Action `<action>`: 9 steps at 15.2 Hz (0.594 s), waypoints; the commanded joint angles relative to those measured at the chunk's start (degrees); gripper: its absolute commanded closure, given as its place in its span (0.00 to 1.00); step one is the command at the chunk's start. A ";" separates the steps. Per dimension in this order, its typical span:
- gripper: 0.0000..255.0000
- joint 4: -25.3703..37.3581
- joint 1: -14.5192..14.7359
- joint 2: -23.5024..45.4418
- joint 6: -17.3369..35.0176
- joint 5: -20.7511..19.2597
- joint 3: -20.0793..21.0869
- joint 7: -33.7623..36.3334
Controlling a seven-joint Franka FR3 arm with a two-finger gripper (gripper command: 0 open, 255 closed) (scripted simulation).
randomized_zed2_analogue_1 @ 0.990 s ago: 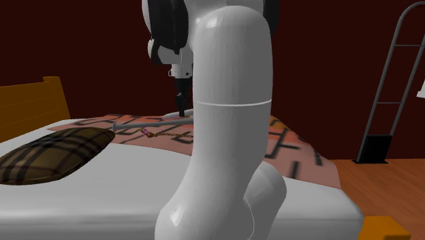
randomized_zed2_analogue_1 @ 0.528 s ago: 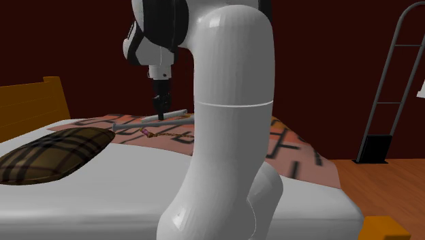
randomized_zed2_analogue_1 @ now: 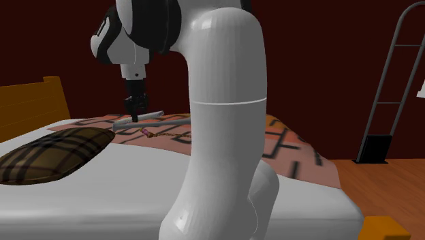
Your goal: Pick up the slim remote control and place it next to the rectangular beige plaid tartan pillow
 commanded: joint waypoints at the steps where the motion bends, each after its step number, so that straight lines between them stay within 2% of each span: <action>1: 1.00 1.56 1.30 1.38 -0.14 0.22 1.18 2.54; 7: 1.00 7.99 5.07 6.30 -1.55 0.65 4.34 9.46; 9: 1.00 7.92 5.39 6.82 -0.95 0.69 4.56 9.99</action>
